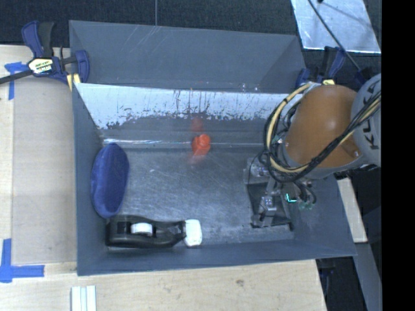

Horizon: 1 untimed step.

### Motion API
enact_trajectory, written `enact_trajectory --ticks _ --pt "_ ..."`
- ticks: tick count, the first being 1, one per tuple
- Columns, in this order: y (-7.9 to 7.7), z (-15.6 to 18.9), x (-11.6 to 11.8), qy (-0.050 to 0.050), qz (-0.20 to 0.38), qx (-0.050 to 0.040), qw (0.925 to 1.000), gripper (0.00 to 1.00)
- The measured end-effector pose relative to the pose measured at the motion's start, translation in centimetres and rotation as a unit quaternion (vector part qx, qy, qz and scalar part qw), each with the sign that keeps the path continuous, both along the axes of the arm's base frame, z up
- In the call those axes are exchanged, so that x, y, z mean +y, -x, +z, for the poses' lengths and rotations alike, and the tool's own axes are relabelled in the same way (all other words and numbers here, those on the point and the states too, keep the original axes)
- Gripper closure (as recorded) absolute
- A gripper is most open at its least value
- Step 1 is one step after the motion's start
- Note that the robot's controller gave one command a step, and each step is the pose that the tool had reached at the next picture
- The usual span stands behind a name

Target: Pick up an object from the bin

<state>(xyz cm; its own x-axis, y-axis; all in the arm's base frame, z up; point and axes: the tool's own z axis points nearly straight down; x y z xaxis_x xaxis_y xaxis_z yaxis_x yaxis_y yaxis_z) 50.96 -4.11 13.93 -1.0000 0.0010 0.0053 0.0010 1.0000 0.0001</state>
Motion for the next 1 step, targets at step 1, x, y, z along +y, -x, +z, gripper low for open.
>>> enact_trajectory --ticks 1 --pt "-5.79 -6.14 -8.21 0.0 0.322 -0.0039 0.9467 0.0"
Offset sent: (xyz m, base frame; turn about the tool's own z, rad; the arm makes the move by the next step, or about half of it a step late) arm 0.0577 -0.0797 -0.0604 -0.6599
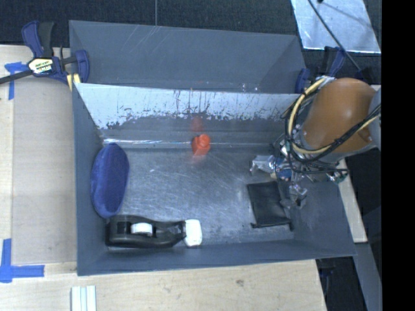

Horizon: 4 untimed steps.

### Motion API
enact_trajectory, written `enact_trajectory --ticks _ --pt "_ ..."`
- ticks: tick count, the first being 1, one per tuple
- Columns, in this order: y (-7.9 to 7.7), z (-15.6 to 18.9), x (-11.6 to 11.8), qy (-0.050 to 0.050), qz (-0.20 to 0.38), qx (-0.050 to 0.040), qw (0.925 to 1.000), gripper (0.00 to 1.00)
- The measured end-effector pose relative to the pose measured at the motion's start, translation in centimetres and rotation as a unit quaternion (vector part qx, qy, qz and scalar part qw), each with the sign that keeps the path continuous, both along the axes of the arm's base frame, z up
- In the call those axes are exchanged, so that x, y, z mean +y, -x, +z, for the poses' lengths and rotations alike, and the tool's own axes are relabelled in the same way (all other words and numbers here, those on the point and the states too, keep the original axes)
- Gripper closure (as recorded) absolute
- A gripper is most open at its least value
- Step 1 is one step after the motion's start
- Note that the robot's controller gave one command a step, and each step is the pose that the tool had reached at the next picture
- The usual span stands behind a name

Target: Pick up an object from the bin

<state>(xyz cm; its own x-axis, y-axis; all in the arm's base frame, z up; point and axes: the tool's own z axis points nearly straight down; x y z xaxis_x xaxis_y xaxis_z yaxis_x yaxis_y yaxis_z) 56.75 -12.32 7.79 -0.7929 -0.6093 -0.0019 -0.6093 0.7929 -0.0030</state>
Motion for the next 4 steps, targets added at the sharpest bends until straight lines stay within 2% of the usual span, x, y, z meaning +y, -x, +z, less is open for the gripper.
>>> enact_trajectory --ticks 1,2,3,4 --pt "5.2 -0.6 -0.8 -0.004 0.114 -0.0016 0.9935 0.0" --pt "8.0 -0.7 2.3 0.0 0.221 -0.0015 0.9752 0.0" --pt "8.4 -0.8 6.9 0.0 0.404 0.0012 0.9149 0.0" --pt "8.4 -0.8 6.9 0.0 0.402 0.0013 0.9154 1.0"
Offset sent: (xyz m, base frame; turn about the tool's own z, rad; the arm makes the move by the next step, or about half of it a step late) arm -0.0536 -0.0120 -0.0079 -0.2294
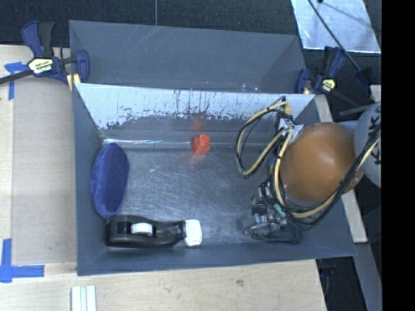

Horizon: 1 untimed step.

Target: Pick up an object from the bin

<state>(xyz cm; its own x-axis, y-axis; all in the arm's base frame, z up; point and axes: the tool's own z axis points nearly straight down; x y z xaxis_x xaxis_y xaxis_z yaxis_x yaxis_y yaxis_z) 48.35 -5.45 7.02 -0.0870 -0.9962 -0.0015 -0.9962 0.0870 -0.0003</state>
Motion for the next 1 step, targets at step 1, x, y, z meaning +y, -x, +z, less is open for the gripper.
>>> enact_trajectory --ticks 1 --pt "-0.35 9.84 -1.59 0.001 0.085 -0.0032 0.9964 1.0"
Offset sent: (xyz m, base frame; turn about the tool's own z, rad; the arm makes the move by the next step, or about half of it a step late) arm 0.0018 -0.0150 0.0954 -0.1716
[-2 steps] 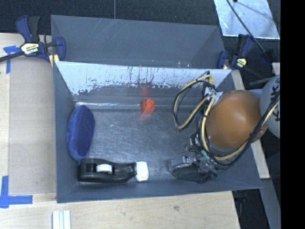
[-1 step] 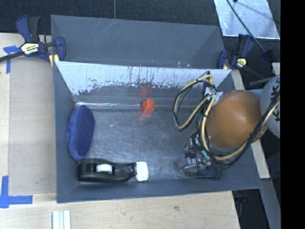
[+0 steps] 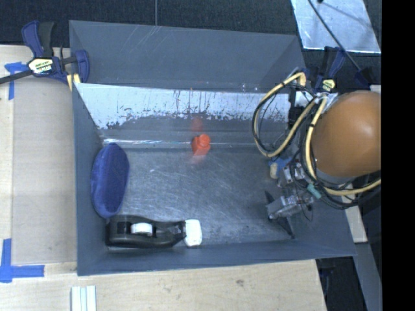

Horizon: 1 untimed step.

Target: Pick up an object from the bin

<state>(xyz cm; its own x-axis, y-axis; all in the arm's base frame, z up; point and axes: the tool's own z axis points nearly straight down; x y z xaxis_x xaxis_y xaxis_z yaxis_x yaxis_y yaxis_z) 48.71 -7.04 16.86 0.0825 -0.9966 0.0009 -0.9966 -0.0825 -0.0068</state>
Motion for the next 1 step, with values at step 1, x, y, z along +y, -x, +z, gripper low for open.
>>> enact_trajectory --ticks 1 --pt "-2.17 4.99 -1.28 0.0 -0.008 -0.0004 1.0 1.0"
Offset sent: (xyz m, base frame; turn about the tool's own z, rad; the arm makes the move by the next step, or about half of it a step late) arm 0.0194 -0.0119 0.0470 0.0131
